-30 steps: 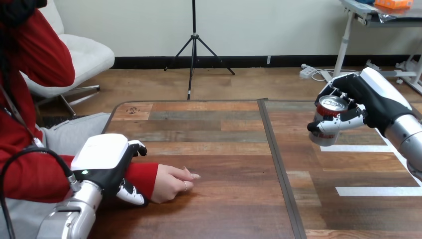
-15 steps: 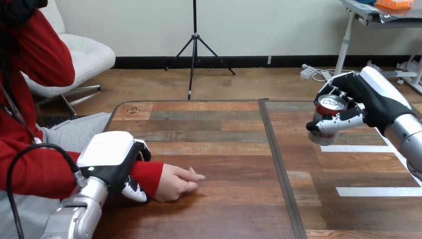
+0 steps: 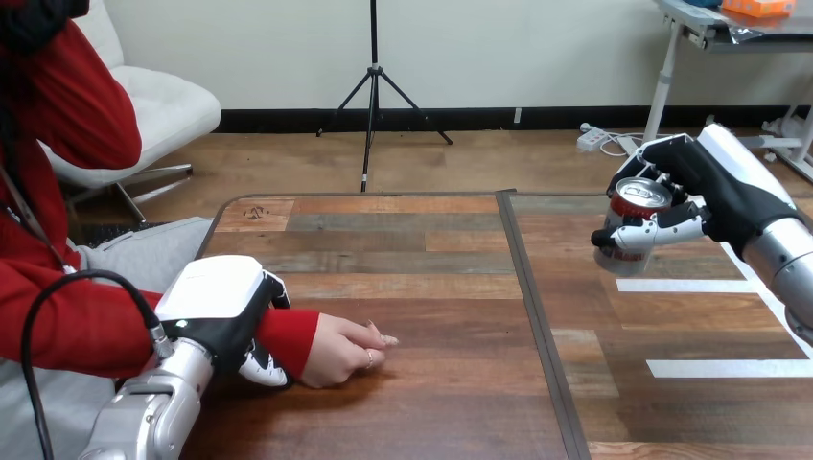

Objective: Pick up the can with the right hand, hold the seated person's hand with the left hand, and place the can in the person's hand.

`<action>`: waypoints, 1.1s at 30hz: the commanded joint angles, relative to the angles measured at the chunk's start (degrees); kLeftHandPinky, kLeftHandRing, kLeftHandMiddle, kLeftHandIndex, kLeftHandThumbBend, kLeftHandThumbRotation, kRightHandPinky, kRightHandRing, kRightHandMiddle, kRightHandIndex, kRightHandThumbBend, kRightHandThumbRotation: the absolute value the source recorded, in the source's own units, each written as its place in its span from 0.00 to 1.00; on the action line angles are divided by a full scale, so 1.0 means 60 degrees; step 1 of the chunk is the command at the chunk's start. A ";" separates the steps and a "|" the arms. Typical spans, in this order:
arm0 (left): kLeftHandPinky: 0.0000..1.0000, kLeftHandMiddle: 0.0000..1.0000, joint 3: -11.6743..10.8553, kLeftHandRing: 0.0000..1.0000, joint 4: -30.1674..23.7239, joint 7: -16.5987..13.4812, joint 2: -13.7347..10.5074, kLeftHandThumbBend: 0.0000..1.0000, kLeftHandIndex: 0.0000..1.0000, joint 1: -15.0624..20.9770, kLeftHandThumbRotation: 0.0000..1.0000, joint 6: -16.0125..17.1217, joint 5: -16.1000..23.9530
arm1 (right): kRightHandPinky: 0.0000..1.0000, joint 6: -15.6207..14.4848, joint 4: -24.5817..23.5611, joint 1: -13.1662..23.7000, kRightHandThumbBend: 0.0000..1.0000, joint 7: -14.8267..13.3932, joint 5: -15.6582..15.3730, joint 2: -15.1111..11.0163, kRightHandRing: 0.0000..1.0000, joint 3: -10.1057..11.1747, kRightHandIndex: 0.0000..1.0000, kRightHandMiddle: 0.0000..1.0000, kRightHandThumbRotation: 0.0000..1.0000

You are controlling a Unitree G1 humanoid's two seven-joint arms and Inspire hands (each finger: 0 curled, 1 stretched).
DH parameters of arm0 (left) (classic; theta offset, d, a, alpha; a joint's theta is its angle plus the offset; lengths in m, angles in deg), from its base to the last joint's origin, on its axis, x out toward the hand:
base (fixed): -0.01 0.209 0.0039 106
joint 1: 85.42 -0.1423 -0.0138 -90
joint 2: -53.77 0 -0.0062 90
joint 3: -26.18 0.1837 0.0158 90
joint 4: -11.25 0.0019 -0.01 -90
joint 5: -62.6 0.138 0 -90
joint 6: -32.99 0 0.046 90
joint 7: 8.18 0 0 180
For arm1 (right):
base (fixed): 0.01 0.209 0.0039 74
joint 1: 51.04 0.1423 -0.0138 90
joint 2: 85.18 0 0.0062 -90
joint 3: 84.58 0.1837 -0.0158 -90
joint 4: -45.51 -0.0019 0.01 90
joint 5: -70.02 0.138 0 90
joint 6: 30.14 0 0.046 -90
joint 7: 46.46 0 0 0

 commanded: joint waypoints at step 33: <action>0.18 0.35 0.0269 0.27 -0.1327 0.2396 0.0043 0.79 0.38 0.0193 0.00 -0.1811 -0.0237 | 0.34 0.0235 -0.0050 0.0982 0.70 -0.0063 0.0308 -0.0140 0.37 0.0406 0.49 0.44 0.00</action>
